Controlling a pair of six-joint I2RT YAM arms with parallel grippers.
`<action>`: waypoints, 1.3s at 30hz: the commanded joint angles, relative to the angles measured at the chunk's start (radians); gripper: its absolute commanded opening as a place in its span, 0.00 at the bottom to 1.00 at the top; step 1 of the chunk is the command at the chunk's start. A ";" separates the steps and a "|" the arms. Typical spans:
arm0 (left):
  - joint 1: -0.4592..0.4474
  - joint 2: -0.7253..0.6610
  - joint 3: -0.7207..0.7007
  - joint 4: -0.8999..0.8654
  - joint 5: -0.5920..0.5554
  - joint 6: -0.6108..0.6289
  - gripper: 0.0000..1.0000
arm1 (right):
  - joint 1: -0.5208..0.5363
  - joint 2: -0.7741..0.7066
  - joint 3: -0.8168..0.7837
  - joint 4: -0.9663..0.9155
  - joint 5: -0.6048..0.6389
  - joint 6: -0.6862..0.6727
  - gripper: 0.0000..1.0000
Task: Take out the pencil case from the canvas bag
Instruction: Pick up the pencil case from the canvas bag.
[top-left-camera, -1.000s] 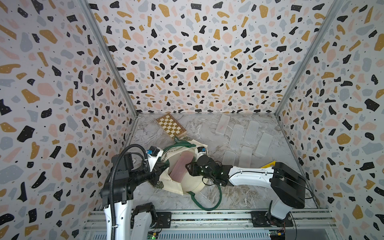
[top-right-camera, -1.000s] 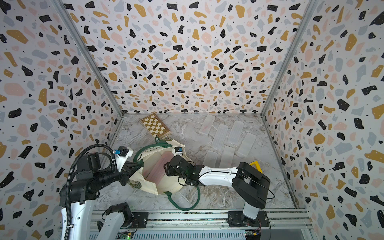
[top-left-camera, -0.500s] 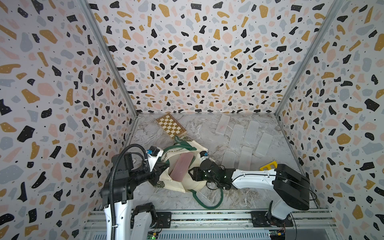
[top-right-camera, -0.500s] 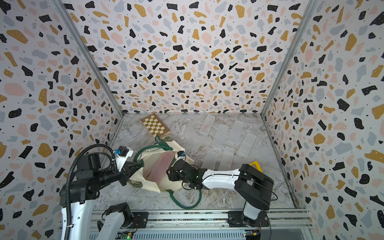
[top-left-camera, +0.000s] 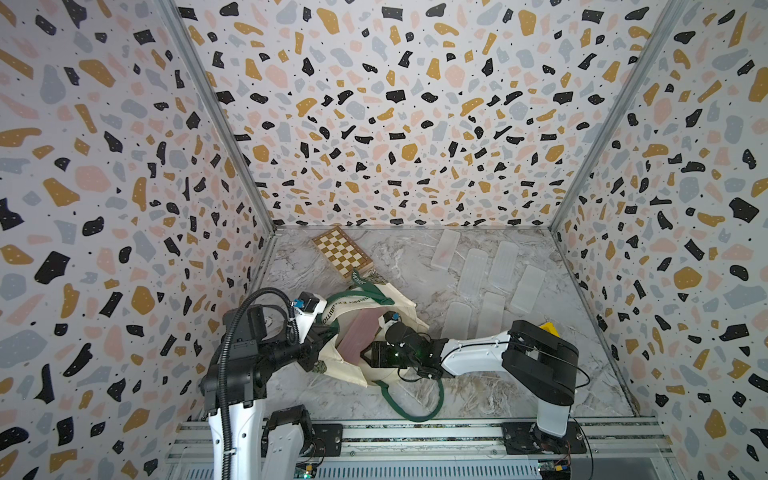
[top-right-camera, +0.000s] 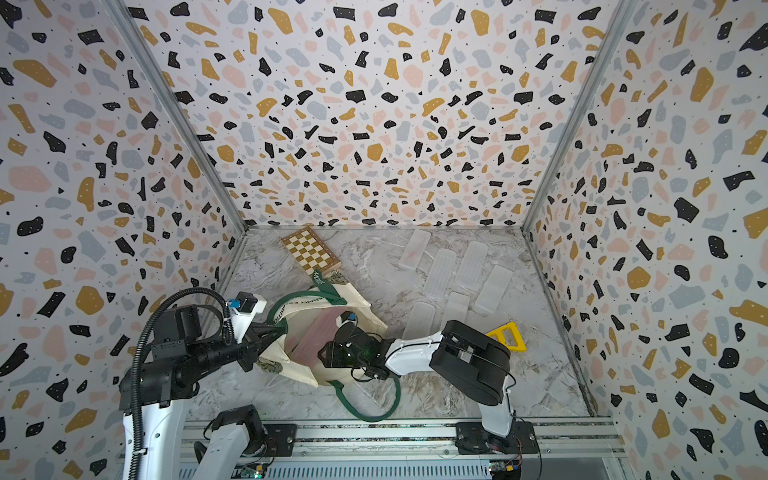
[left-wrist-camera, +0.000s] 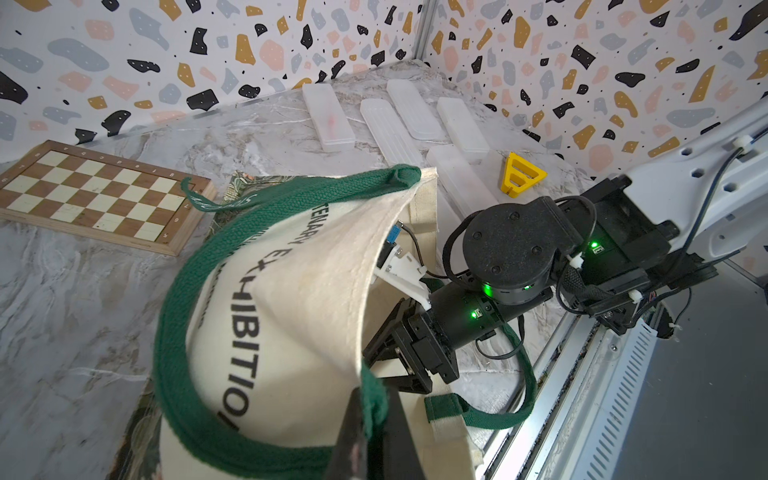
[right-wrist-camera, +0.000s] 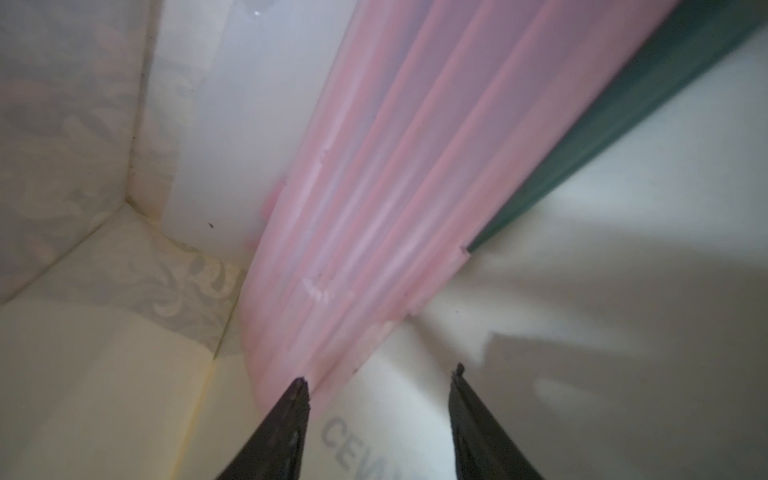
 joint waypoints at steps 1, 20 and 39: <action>0.001 -0.006 0.009 0.054 0.061 -0.004 0.00 | -0.006 -0.003 0.030 0.065 -0.034 0.023 0.55; 0.002 -0.005 0.000 0.059 0.073 -0.005 0.00 | -0.075 0.068 -0.014 0.245 -0.094 0.118 0.45; 0.003 -0.003 -0.014 0.049 0.132 0.009 0.00 | -0.096 0.109 0.059 0.274 -0.104 0.136 0.49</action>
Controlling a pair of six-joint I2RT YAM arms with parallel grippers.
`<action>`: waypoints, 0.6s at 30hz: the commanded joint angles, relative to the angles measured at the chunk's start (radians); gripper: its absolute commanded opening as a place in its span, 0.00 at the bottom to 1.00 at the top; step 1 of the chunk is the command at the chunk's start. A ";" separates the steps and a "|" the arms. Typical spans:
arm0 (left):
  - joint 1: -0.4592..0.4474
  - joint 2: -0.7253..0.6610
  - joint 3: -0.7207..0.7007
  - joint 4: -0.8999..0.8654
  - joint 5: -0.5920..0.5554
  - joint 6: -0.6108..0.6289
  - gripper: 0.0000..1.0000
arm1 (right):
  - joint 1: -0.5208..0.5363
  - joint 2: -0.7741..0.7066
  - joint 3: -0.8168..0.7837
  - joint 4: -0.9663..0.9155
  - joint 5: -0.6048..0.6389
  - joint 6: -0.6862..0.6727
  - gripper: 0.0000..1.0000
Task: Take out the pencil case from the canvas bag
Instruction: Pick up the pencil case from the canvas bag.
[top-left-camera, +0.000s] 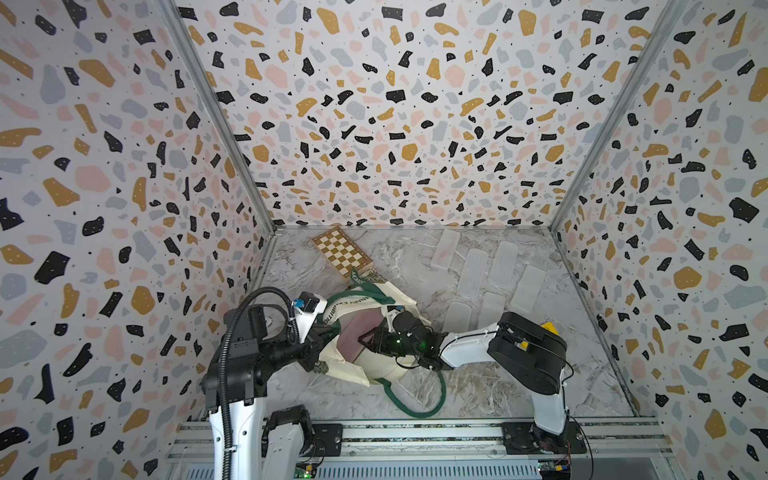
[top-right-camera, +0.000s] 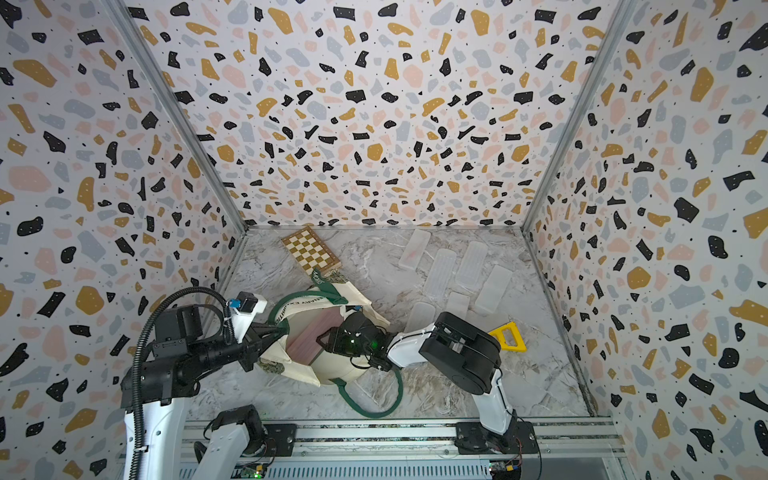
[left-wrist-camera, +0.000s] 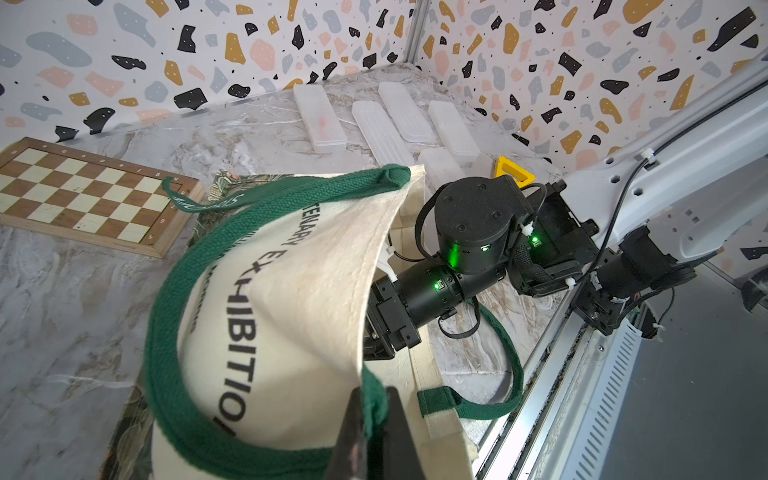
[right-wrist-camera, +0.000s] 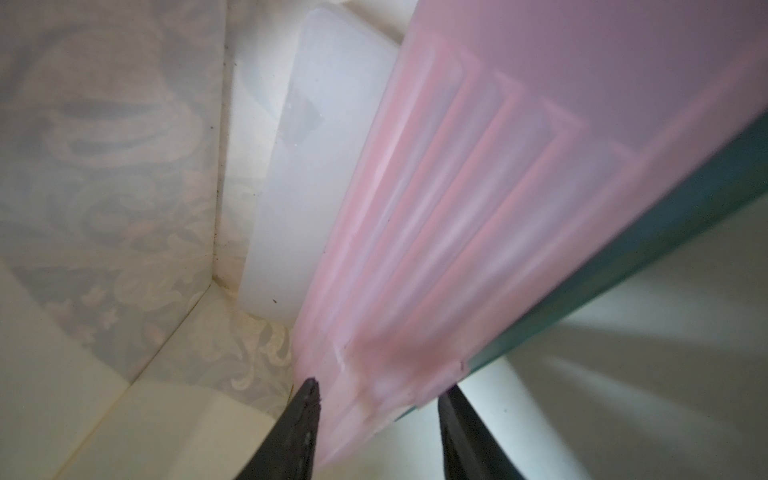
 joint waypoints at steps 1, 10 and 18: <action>0.002 -0.010 -0.001 0.043 0.105 0.019 0.00 | -0.010 0.037 0.072 0.034 -0.019 0.019 0.49; 0.002 -0.017 -0.013 -0.008 0.144 0.096 0.00 | -0.010 0.085 0.177 0.089 -0.043 0.015 0.51; 0.003 -0.023 -0.029 -0.019 0.141 0.133 0.00 | -0.011 0.056 0.186 0.183 -0.053 -0.046 0.51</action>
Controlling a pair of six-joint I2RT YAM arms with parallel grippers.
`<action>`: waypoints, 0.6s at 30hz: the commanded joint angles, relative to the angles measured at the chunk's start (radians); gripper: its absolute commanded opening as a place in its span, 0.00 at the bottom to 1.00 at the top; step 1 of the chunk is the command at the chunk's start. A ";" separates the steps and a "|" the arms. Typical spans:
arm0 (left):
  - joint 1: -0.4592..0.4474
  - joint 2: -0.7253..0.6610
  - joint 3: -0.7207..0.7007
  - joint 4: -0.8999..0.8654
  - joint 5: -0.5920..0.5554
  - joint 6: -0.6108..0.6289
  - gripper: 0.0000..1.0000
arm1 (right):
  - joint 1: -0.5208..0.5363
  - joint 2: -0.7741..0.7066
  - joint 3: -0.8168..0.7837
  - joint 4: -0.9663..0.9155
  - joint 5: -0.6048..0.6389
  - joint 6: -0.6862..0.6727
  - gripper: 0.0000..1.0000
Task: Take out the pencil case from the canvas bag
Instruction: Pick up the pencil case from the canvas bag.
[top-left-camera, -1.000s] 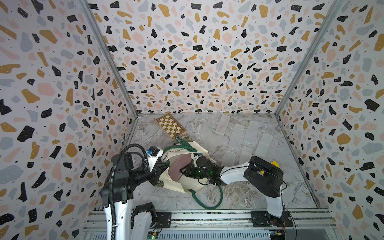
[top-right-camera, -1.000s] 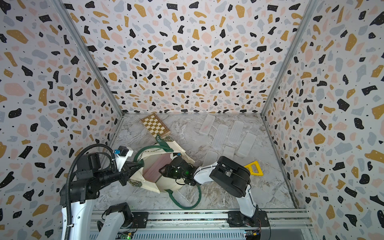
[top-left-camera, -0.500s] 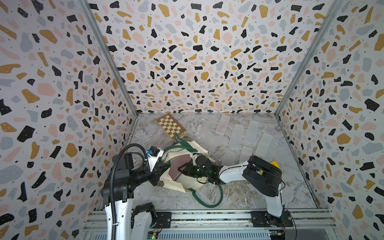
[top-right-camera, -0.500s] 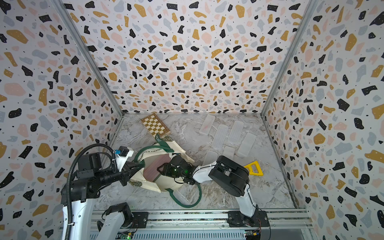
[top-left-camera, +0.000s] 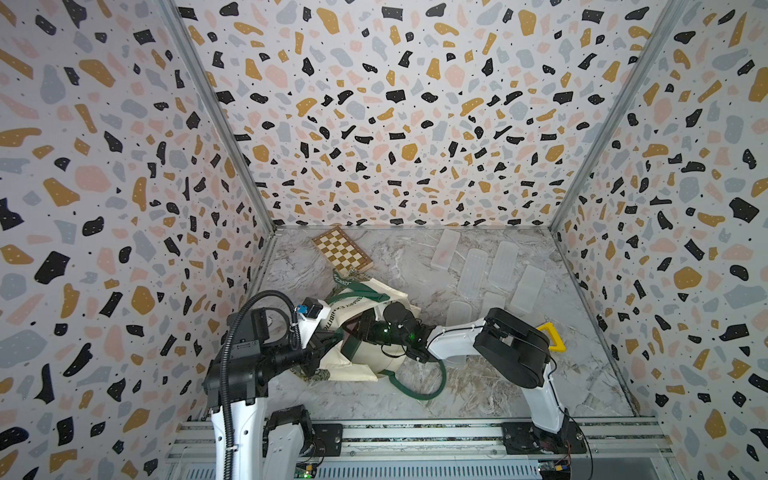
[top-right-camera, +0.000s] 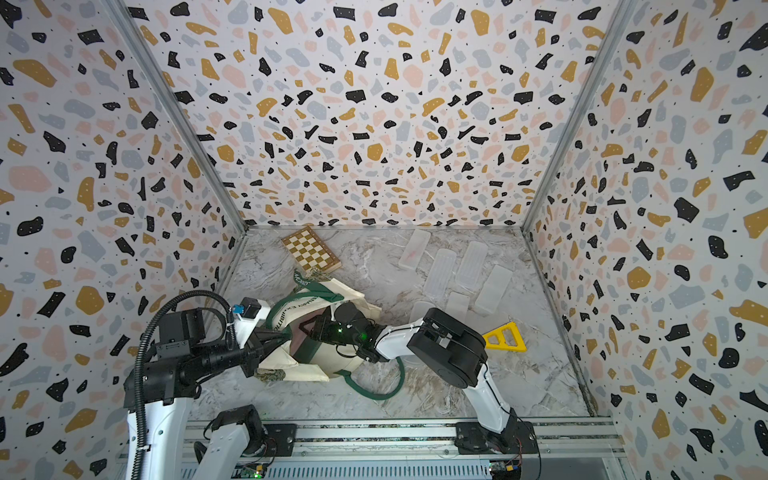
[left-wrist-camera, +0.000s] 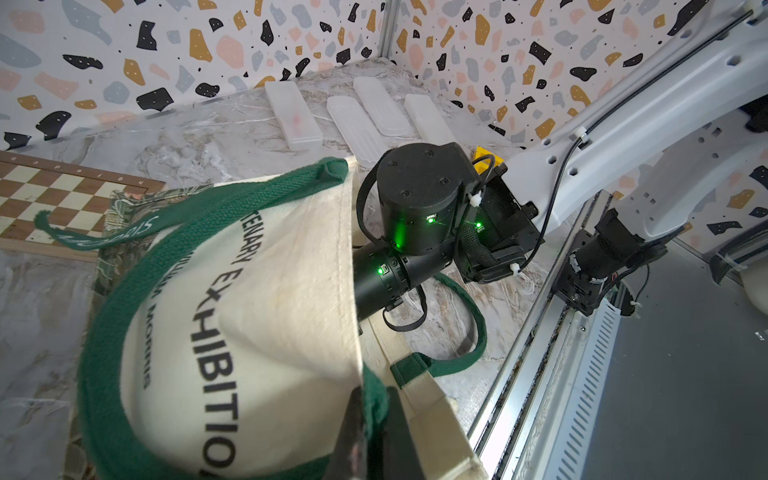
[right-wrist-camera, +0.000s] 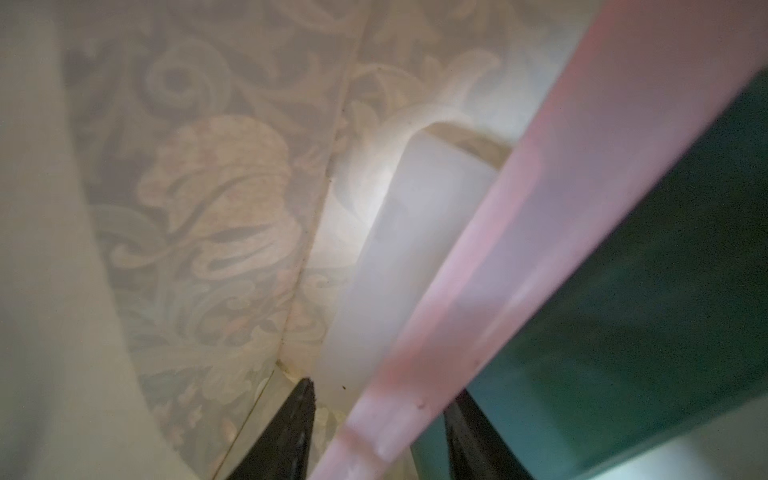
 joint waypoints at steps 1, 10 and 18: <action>0.001 -0.016 -0.005 0.023 0.087 0.051 0.00 | -0.004 -0.054 0.021 0.069 -0.011 -0.051 0.51; 0.000 0.028 0.051 -0.138 -0.141 0.336 0.00 | -0.004 -0.070 -0.018 -0.077 0.013 -0.042 0.51; 0.000 -0.051 0.057 -0.181 -0.311 0.464 0.00 | -0.020 0.012 0.064 -0.156 0.002 -0.040 0.51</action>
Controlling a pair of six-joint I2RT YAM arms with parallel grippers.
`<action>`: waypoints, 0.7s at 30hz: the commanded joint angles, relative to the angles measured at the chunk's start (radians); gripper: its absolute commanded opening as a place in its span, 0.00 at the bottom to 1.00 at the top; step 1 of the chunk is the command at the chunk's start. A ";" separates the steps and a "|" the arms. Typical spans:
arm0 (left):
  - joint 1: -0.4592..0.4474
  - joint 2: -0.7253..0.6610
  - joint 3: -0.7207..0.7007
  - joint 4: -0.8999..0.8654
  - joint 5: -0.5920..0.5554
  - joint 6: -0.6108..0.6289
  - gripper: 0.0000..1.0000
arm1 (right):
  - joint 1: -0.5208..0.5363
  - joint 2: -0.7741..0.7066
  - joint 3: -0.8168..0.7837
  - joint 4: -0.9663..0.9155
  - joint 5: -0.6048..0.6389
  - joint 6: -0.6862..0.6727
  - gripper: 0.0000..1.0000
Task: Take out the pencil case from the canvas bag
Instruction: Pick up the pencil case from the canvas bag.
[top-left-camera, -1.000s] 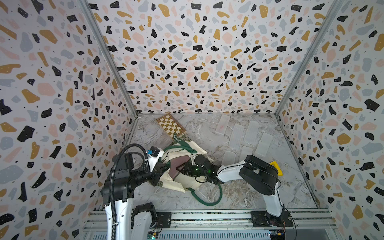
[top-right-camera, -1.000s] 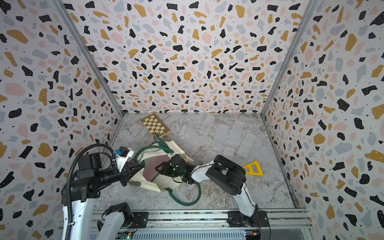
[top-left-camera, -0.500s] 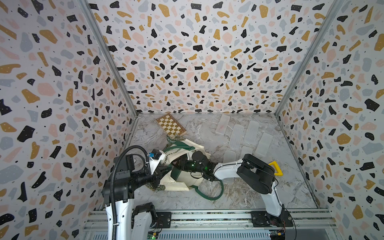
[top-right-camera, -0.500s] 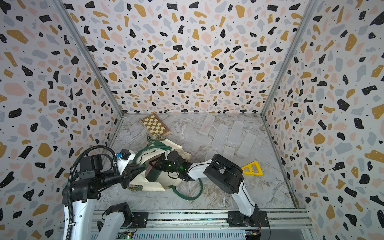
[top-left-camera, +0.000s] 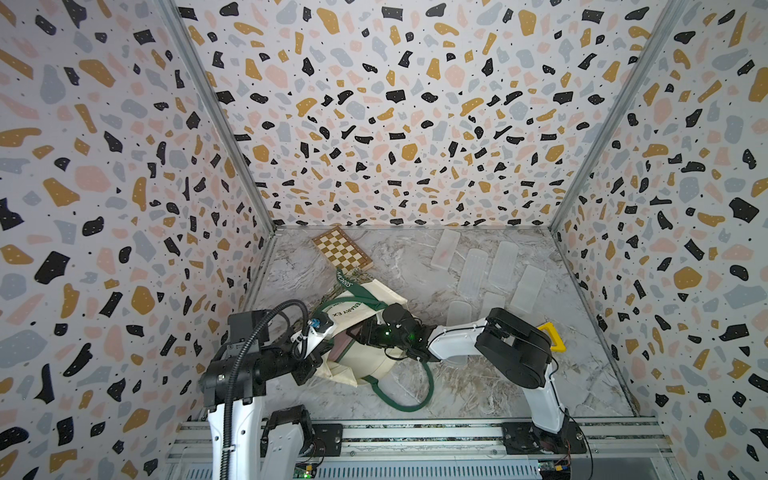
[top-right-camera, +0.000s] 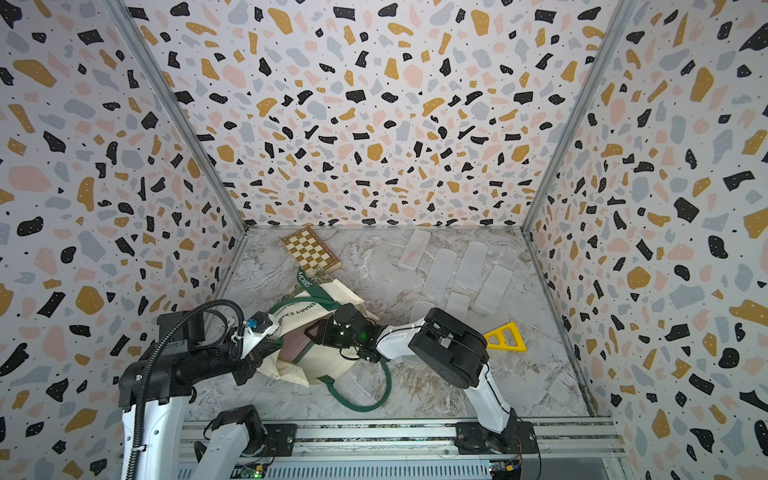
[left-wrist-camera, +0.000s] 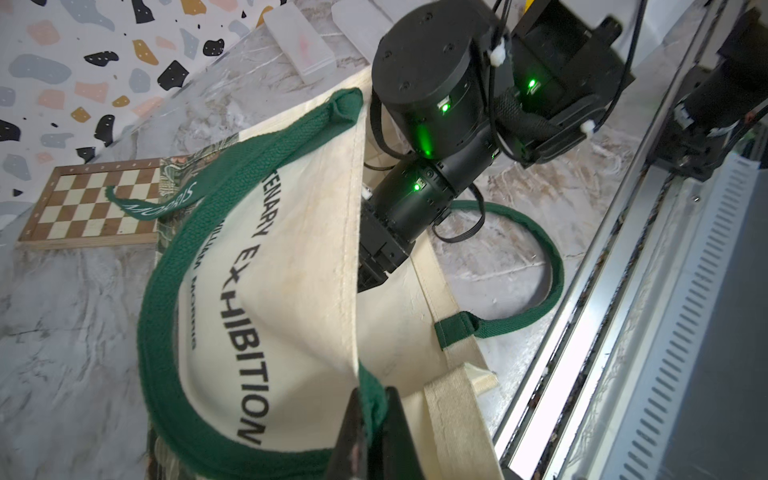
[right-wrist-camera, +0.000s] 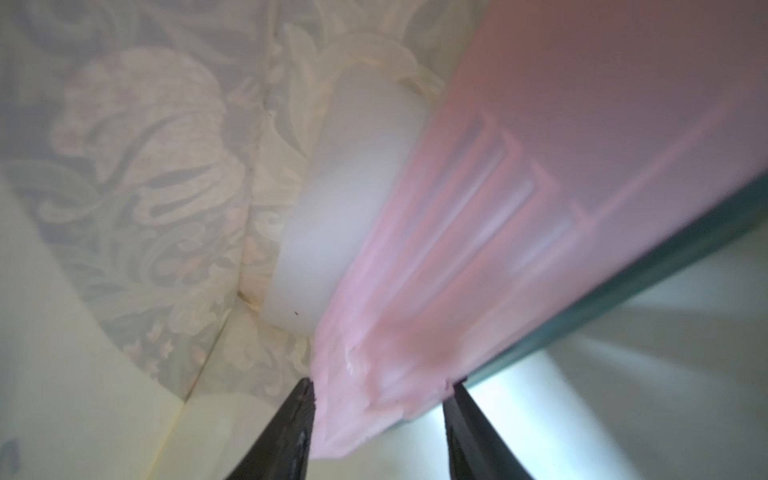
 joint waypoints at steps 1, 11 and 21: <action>0.002 -0.069 -0.013 -0.017 -0.035 0.082 0.00 | -0.015 0.034 0.078 -0.018 -0.012 -0.004 0.51; 0.001 -0.100 -0.016 -0.042 0.136 0.087 0.00 | -0.017 0.119 0.163 0.030 -0.023 0.046 0.52; 0.002 -0.110 -0.020 -0.052 0.198 0.084 0.00 | -0.029 0.181 0.211 0.118 -0.059 0.072 0.30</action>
